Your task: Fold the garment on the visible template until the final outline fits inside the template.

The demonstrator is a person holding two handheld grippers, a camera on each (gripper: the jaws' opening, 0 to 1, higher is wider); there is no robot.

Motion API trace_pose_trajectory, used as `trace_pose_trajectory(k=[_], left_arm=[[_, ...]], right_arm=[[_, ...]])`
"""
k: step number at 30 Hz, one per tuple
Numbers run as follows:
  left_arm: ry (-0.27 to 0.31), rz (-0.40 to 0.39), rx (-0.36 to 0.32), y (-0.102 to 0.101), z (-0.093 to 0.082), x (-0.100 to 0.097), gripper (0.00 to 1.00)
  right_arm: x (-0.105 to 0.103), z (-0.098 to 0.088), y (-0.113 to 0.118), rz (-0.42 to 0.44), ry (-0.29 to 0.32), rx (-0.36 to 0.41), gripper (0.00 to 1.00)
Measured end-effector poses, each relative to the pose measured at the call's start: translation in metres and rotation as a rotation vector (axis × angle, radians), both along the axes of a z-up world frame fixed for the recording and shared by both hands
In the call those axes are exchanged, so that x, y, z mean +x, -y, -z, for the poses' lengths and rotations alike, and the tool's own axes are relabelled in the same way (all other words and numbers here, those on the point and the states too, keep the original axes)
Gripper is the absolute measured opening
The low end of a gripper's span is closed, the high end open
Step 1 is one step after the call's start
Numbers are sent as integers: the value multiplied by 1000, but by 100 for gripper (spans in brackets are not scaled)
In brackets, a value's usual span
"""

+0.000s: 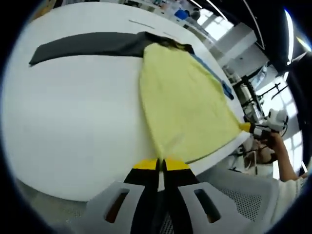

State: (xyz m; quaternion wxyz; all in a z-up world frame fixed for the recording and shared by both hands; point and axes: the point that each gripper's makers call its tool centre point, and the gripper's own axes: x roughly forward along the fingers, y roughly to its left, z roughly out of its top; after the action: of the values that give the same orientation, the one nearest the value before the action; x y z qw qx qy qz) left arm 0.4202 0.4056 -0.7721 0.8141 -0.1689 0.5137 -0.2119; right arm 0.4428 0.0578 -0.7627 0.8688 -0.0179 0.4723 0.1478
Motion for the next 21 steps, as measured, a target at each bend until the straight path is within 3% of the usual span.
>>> trace_pose_trajectory(k=[14,19,21], left_arm=[[-3,-5,37,-5,6,-6,0],[50,51,80,-3,4,-4,2],[72,64,79,-2,1,-3,10]], right_arm=[[-14,10,-3,-16,-49,3,0],[-10,7,-7,-22,-10,36,0],[-9,5,-9,-17,-1,55,0]])
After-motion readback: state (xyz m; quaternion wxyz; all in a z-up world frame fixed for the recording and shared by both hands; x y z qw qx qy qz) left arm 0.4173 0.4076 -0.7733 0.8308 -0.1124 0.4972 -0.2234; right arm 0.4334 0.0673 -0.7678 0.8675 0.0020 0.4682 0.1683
